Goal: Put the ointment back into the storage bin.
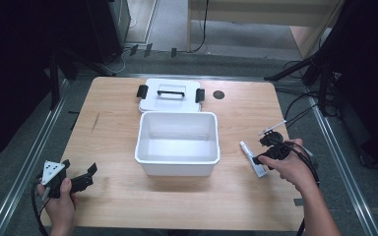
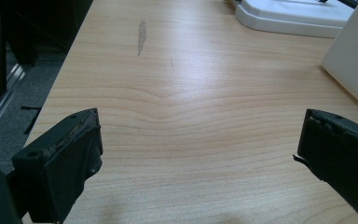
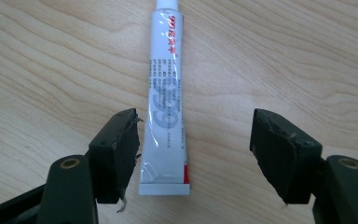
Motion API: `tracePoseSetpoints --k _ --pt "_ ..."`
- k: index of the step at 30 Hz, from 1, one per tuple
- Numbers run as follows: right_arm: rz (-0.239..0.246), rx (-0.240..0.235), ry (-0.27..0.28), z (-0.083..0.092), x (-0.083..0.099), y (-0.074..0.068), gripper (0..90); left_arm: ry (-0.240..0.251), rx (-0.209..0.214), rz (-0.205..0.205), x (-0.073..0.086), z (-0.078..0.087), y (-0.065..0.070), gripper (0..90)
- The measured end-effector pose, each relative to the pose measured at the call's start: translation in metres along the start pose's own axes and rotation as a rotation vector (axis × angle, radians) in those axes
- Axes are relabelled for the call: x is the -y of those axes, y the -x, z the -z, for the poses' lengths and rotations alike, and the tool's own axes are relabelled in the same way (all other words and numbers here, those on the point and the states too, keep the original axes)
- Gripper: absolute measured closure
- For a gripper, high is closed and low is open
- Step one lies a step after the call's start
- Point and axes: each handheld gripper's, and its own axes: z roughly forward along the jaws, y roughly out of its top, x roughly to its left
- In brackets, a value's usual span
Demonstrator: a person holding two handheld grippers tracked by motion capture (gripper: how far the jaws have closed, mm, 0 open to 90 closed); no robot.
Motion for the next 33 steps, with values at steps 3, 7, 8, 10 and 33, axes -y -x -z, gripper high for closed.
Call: tracePoseSetpoints --k 3,7,8,10,33 --pt "0.020 -0.004 -0.030 -0.003 -0.009 -0.004 33.2 0.000 0.000 0.001 0.000 0.000 0.000 0.2" --pt "0.038 -0.001 -0.062 -0.008 -0.019 -0.007 33.6 -0.001 0.002 0.002 0.000 0.000 0.000 0.2" --pt "0.040 0.000 -0.073 -0.010 -0.021 -0.008 34.1 -0.002 0.003 0.001 0.000 0.000 0.000 0.2" --pt "0.046 0.001 -0.089 -0.013 -0.027 -0.009 36.2 -0.002 0.003 0.001 0.000 0.000 0.000 0.2" --pt "0.053 0.004 -0.261 -0.044 -0.057 -0.013 54.8 -0.010 0.005 -0.002 0.000 0.000 -0.001 0.2"
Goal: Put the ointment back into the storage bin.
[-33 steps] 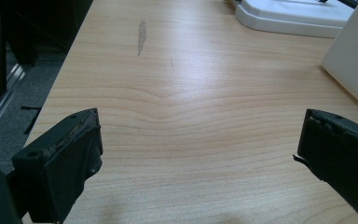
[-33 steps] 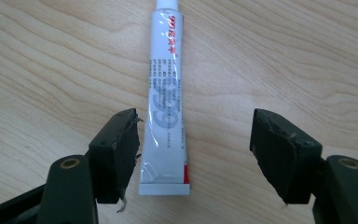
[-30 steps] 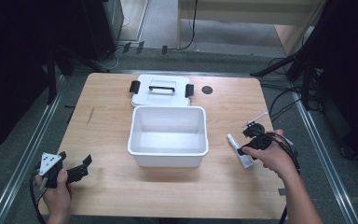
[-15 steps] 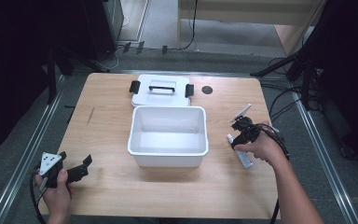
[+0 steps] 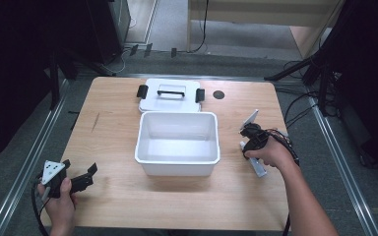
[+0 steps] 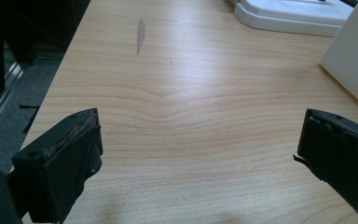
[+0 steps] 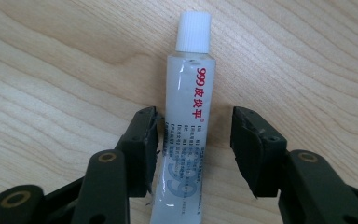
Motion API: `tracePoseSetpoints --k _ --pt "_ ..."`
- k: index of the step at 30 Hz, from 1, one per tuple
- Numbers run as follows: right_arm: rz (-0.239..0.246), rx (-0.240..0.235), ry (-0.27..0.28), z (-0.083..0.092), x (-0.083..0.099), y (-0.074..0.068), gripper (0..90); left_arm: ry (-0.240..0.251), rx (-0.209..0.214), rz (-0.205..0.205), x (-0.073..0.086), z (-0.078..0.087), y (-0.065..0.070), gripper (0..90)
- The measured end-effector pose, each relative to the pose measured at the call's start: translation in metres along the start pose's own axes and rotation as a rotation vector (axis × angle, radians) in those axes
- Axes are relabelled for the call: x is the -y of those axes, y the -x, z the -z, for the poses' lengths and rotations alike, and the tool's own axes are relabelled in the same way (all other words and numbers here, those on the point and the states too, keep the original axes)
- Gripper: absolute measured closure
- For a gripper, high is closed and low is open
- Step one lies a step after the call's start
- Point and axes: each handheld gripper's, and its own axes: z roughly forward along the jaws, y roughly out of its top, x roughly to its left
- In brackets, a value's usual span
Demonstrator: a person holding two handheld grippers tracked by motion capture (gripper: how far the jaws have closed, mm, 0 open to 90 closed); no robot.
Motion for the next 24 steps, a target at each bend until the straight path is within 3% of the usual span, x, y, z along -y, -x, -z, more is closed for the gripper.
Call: tracePoseSetpoints --k 4,8,15,24 --pt "0.003 -0.014 -0.003 -0.001 -0.001 0.002 59.4 0.002 -0.001 0.001 0.000 0.000 0.000 0.2" --pt "-0.001 -0.046 -0.012 -0.001 -0.001 0.001 70.3 0.001 -0.001 0.000 0.000 0.000 0.000 0.2" --pt "0.038 -0.053 0.003 0.001 0.000 0.001 71.3 0.002 -0.002 -0.001 0.000 0.000 0.000 0.2" --pt "0.079 -0.055 0.034 0.023 -0.004 -0.001 71.4 0.001 -0.002 -0.001 0.000 0.000 0.000 0.2"
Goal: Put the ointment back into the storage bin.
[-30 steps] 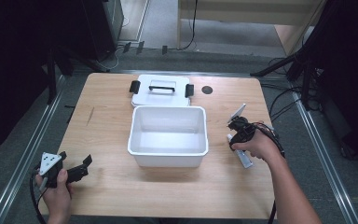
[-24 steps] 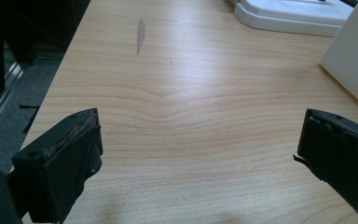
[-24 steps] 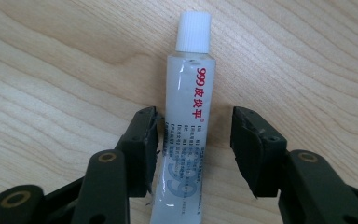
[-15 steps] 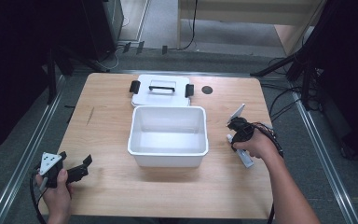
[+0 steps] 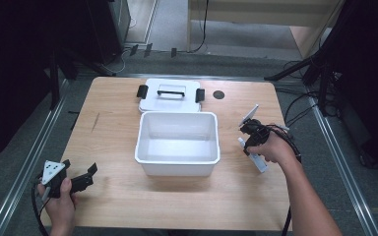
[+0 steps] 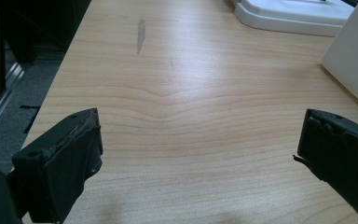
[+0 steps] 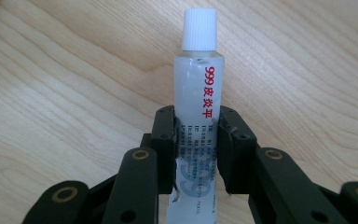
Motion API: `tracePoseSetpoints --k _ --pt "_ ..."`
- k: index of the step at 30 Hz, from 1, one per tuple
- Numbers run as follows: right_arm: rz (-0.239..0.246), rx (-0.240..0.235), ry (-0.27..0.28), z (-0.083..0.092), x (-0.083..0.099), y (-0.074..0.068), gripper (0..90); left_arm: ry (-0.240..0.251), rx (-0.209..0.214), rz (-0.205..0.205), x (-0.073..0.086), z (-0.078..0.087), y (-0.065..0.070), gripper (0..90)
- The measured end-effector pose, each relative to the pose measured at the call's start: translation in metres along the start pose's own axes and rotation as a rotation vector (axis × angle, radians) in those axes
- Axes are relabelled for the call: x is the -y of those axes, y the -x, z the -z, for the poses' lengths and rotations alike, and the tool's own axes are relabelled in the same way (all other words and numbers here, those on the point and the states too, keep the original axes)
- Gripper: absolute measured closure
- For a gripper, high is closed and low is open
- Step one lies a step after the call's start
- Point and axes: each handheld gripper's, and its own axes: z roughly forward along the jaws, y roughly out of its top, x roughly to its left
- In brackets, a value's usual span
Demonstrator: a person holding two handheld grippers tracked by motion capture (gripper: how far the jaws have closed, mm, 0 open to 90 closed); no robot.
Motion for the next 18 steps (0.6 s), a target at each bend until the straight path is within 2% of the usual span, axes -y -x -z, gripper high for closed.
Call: tracePoseSetpoints --k 18 --pt "0.063 0.002 0.043 0.043 -0.013 -0.012 71.6 0.000 0.000 0.001 0.000 0.000 0.000 0.2"
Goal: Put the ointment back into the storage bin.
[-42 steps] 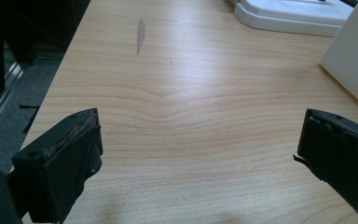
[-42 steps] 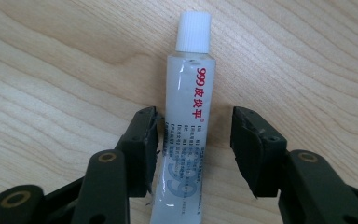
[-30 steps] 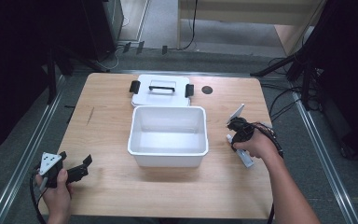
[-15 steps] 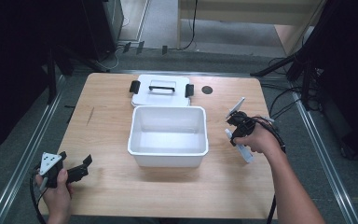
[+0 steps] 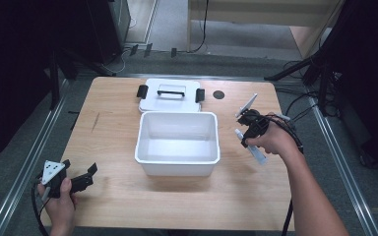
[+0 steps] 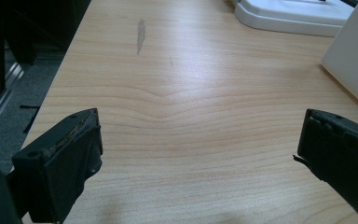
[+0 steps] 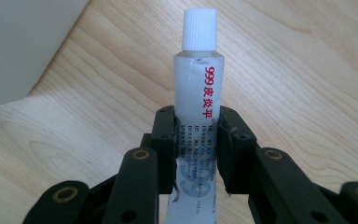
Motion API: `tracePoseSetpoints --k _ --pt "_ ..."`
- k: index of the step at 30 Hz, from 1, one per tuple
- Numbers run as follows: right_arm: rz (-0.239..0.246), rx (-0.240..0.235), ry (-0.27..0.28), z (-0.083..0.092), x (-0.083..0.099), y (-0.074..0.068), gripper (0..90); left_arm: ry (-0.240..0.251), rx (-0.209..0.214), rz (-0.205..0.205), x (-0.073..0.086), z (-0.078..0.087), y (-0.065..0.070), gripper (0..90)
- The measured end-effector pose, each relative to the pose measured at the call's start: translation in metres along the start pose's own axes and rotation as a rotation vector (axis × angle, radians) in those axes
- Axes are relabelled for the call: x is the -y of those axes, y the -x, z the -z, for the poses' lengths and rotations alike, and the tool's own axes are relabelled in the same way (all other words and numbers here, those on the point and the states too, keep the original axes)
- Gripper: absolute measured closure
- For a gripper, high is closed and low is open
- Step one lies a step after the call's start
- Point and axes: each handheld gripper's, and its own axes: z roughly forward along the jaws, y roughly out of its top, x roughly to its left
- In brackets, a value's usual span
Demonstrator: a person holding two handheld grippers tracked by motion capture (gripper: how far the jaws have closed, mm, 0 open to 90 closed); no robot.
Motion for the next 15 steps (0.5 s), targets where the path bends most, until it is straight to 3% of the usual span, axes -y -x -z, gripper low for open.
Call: tracePoseSetpoints --k 15 --pt "0.056 0.025 0.028 0.042 -0.017 -0.012 71.5 0.002 0.000 0.005 0.000 0.000 0.000 0.2"
